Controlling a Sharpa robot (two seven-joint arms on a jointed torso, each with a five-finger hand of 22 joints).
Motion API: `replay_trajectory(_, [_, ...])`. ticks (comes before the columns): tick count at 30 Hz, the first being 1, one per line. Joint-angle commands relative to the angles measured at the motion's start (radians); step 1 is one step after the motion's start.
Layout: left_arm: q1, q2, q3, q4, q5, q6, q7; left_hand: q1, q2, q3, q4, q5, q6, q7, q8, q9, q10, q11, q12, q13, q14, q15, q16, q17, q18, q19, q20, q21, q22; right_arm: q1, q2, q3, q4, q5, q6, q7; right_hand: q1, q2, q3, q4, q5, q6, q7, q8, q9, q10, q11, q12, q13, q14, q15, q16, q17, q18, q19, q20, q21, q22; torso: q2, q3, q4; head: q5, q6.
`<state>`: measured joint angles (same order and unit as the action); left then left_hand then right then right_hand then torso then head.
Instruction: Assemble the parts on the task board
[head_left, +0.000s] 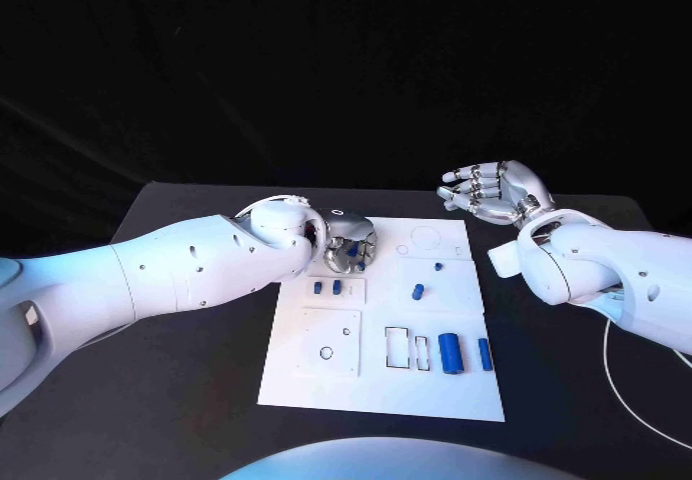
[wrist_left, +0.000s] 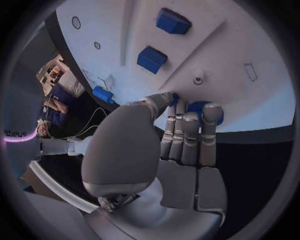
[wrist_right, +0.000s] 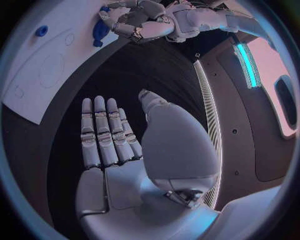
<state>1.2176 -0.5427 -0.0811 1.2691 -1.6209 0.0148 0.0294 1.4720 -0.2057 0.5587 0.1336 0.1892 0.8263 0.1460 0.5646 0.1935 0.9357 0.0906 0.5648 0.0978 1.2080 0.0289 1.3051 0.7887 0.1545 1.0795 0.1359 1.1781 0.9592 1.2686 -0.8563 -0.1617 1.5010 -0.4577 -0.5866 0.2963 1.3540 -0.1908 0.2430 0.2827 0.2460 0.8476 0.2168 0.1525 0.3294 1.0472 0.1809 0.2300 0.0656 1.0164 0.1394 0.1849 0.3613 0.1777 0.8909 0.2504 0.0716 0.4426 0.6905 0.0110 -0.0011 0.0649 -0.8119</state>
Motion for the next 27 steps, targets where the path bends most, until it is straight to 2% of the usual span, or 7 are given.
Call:
replay_trajectory(1, [-0.004,0.002,-0.004,-0.003,-0.013,0.031,-0.012,-0.009,0.004,0.015,-0.006,0.0,0.019,-0.002,-0.013,-0.001,0.025,-0.002,-0.026,-0.013,0.014,-0.006,0.006,-0.004,-0.012,0.013,-0.009,0.015,0.018,0.0,0.001,0.0,0.0,-0.01,0.014,0.003,-0.002,0.009,-0.002,-0.003,-0.002,-0.006,0.029,-0.005,-0.001,-0.006,-0.001,0.007,-0.001,-0.003,0.001,-0.007,-0.002,0.004,-0.002,0.004,-0.004,-0.003,0.0,-0.0006,-0.0005,0.0,0.001])
replay_trajectory(10, [-0.005,0.001,-0.004,-0.002,-0.013,-0.012,-0.004,-0.019,0.017,0.044,-0.042,0.0,0.086,-0.008,-0.034,0.01,0.124,-0.017,-0.083,-0.021,0.08,-0.023,0.035,0.047,-0.031,0.087,-0.018,0.081,0.106,-0.001,0.001,0.0,0.0,-0.01,0.014,0.005,-0.002,0.009,-0.002,-0.003,-0.002,-0.006,0.029,-0.005,-0.001,-0.006,-0.001,0.007,-0.001,-0.003,0.001,-0.007,-0.002,0.004,-0.003,0.004,-0.004,-0.003,0.0,-0.0005,-0.0004,0.001,0.002])
replay_trajectory(19, [-0.007,-0.009,-0.003,0.012,-0.004,-0.062,0.009,-0.027,0.016,0.046,-0.048,-0.001,0.095,-0.009,-0.041,0.013,0.138,-0.019,-0.101,-0.022,0.087,-0.024,0.036,0.049,-0.032,0.092,-0.021,0.085,0.112,-0.001,0.002,0.0,0.0,-0.01,0.013,0.007,-0.002,0.009,-0.002,-0.003,-0.002,-0.006,0.029,-0.005,-0.001,-0.006,-0.001,0.007,-0.001,-0.003,0.001,-0.007,-0.002,0.004,-0.003,0.004,-0.004,-0.003,0.0,-0.0012,-0.0005,0.002,0.006])
replay_trajectory(23, [-0.009,-0.031,0.006,0.048,0.0,-0.072,0.003,-0.032,0.013,0.046,-0.051,0.0,0.096,-0.008,-0.047,0.013,0.143,-0.018,-0.11,-0.023,0.09,-0.024,0.038,0.054,-0.032,0.093,-0.021,0.086,0.113,-0.001,0.001,0.0,0.001,-0.01,0.013,0.007,-0.003,0.01,-0.003,-0.003,-0.003,-0.006,0.029,-0.005,-0.001,-0.006,-0.001,0.007,-0.001,-0.003,0.001,-0.007,-0.002,0.004,-0.003,0.004,-0.004,-0.005,0.001,-0.0016,-0.0012,0.003,0.008])
replay_trajectory(27, [-0.009,-0.058,0.023,0.089,0.008,-0.079,-0.004,-0.036,0.01,0.045,-0.051,0.0,0.098,-0.008,-0.05,0.014,0.146,-0.018,-0.115,-0.023,0.093,-0.024,0.039,0.057,-0.033,0.093,-0.021,0.087,0.114,-0.002,-0.003,0.0,0.002,-0.01,0.012,0.008,-0.003,0.01,-0.003,-0.003,-0.003,-0.005,0.029,-0.005,-0.001,-0.006,-0.001,0.008,-0.001,-0.003,0.001,-0.007,-0.002,0.004,-0.003,0.004,-0.004,-0.005,0.0,-0.001,0.0012,0.003,0.004])
